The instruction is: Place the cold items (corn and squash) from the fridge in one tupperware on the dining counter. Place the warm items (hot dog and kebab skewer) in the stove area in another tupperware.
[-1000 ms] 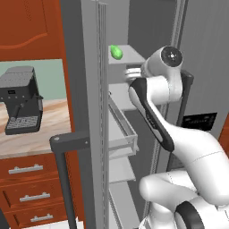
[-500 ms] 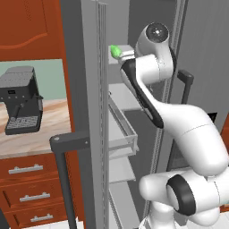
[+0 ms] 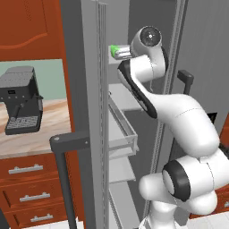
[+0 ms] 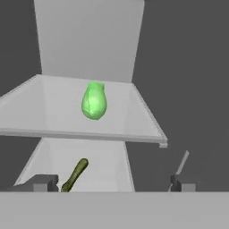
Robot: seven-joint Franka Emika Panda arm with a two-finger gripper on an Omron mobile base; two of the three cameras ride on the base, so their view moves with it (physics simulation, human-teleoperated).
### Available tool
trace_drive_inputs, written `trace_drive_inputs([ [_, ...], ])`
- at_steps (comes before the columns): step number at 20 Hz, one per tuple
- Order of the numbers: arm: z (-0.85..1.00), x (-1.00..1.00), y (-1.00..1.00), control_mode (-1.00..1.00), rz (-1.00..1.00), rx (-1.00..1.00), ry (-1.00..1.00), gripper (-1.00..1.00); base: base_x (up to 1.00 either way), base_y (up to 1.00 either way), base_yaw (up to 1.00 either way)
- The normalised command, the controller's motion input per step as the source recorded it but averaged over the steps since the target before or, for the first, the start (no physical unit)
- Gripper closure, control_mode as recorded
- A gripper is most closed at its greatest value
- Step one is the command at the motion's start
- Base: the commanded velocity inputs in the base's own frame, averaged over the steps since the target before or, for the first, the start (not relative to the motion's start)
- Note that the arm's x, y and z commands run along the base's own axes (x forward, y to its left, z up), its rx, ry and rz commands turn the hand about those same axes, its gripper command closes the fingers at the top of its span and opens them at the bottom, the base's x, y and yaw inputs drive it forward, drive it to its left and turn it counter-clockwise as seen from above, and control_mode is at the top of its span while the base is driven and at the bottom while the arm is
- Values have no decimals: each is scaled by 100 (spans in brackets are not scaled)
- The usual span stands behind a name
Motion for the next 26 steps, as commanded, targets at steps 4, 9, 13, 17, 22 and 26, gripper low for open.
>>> trace_drive_inputs([
  [4,-3,39,0,-100,1,13,6,-100,0,0,0],
  [9,-12,28,11,-100,0,1,-8,-100,0,0,0],
  [13,-9,44,18,-100,1,0,3,-100,0,0,0],
  [17,-18,52,11,-100,4,3,9,-100,0,0,0],
  [22,-14,50,8,-100,7,1,4,-100,0,0,0],
  [26,-3,36,1,-100,1,0,8,-100,0,0,0],
])
